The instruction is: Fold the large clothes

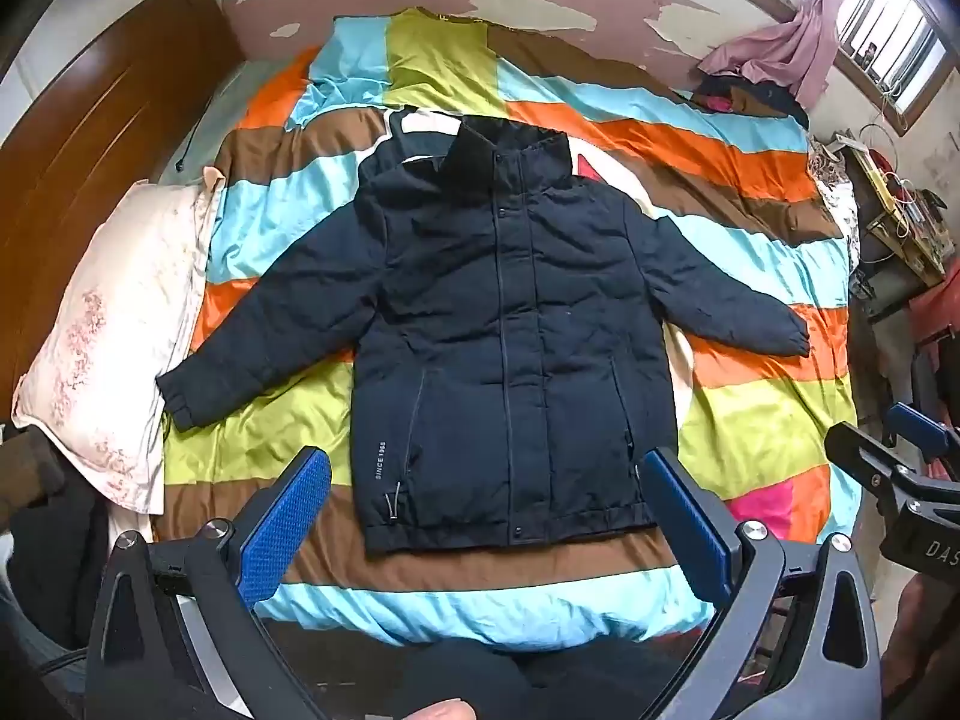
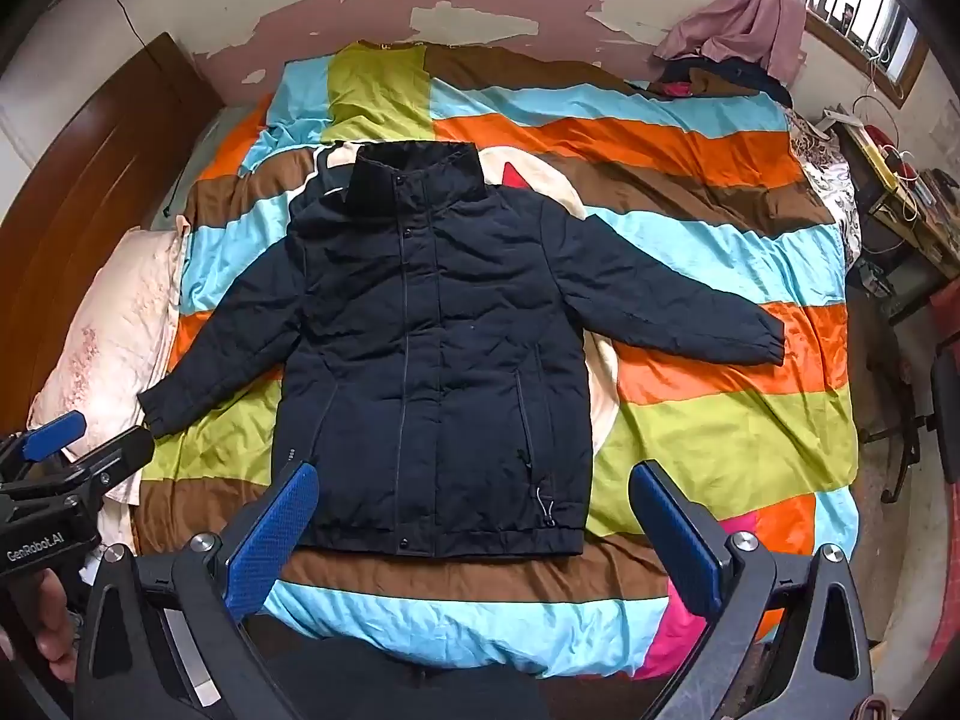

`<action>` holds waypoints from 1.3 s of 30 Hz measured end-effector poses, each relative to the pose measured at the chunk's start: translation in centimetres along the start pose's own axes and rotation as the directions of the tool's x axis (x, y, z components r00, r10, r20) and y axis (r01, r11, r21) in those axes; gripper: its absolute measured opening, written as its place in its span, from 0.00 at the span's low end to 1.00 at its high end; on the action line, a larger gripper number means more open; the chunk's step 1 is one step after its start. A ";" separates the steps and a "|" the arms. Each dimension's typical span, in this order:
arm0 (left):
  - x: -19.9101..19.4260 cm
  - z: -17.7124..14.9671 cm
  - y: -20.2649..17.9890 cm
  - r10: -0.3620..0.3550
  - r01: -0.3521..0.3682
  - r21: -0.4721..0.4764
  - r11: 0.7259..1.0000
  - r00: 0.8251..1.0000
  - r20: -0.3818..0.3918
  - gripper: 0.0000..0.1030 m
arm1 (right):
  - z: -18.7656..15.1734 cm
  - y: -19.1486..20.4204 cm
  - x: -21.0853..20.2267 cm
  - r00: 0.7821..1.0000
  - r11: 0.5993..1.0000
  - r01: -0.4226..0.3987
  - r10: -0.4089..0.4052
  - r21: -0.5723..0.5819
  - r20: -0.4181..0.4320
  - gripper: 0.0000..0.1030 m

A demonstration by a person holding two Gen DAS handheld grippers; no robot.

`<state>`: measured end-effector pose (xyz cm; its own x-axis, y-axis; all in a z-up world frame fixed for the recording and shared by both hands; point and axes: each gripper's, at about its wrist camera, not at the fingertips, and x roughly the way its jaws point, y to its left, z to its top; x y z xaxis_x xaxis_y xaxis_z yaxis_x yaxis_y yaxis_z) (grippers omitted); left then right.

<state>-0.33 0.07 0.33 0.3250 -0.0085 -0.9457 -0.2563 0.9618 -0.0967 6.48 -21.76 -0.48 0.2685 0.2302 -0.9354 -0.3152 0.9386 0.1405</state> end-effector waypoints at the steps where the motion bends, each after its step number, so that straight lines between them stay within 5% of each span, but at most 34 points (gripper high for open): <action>1: 0.1 0.1 0.0 -0.002 0.002 0.000 1.000 1.000 -0.003 0.98 | 0.0 0.0 0.0 1.000 1.000 0.002 -0.002 0.001 0.000 1.00; 39: 0.3 0.4 -0.4 -0.011 0.011 0.000 1.000 1.000 0.005 0.98 | -0.2 1.1 -1.5 0.999 1.000 0.013 -0.013 -0.014 0.040 1.00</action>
<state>0.20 -0.16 0.21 0.3321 -0.0181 -0.9431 -0.2528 0.9615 -0.1075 5.54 -21.16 1.00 0.3089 0.2285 -0.9232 -0.3240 0.9379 0.1238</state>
